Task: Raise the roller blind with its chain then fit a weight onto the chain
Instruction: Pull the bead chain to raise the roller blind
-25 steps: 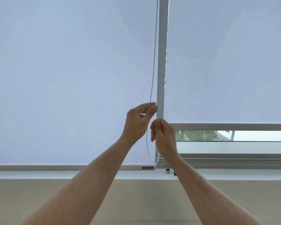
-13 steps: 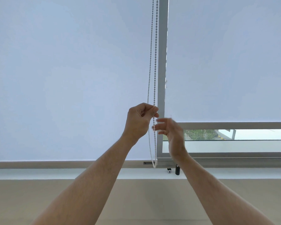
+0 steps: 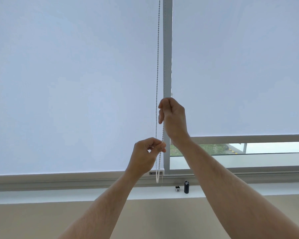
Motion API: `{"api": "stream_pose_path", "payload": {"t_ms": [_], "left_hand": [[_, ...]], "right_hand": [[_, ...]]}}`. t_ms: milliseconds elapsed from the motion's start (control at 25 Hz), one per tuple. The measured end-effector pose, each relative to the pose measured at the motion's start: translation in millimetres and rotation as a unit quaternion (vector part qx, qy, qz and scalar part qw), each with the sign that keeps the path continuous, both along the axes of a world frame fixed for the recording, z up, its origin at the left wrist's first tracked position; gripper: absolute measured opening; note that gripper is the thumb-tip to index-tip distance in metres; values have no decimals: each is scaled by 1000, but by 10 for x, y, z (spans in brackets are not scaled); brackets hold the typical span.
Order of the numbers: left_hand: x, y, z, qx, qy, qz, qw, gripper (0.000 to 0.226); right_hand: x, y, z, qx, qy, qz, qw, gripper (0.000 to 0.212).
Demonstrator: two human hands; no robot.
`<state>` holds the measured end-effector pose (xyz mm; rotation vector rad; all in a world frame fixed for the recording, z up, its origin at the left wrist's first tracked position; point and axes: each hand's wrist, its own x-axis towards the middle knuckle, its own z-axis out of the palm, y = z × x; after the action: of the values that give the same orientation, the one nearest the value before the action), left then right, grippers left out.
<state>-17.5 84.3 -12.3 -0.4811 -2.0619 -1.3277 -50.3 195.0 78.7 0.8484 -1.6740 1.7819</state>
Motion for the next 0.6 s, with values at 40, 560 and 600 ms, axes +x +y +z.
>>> {"api": "stream_pose_path", "payload": {"t_ms": [40, 560, 600], "left_hand": [[12, -37, 28, -15, -5, -11, 1000, 6], [23, 8, 1044, 77, 38, -59, 995, 8], [-3, 41, 1072, 76, 39, -58, 995, 5]], "right_hand": [[-2, 10, -33, 0, 4, -9, 1000, 27], [66, 32, -797, 42, -18, -31, 998, 34], [74, 32, -845, 44, -20, -29, 998, 34]]}}
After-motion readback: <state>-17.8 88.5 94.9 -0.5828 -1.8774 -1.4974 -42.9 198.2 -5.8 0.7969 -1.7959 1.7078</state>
